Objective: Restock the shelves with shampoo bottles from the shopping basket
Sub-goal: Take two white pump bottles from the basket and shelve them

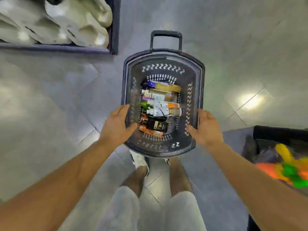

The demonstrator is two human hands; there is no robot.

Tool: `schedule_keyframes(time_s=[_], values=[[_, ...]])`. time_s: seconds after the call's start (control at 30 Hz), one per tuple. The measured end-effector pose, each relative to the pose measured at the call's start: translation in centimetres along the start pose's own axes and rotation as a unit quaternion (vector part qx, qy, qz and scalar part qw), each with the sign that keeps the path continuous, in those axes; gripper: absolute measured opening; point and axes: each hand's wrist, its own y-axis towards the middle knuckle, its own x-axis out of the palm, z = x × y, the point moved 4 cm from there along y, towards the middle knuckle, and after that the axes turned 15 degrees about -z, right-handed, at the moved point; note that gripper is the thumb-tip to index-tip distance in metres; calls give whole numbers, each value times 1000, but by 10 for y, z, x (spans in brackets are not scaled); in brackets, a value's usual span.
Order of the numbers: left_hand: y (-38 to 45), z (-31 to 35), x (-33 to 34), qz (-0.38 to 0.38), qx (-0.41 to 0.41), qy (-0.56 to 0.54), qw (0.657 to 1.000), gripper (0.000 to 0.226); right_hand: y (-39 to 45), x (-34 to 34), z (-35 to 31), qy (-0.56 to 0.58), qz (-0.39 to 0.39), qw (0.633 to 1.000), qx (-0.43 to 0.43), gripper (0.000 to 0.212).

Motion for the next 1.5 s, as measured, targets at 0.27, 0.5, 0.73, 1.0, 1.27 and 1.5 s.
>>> schedule_keyframes(time_s=[0.27,0.5,0.73,1.0,1.27,1.5], values=[[107,-50,49,31,-103,19,994,84,120,20,43,104,74,991,31,94],[147,-82,58,89,-130,-27,987,103,165,35,58,161,120,980,16,107],[165,-90,40,96,-101,-117,983,104,176,15,55,169,141,975,46,107],[157,-38,-69,84,-70,-136,985,102,122,-96,0,160,148,975,54,98],[160,66,-236,100,-50,-93,989,101,75,-253,-57,177,186,965,48,95],[208,167,-362,125,-33,-73,989,105,108,-410,-80,185,185,965,0,97]])
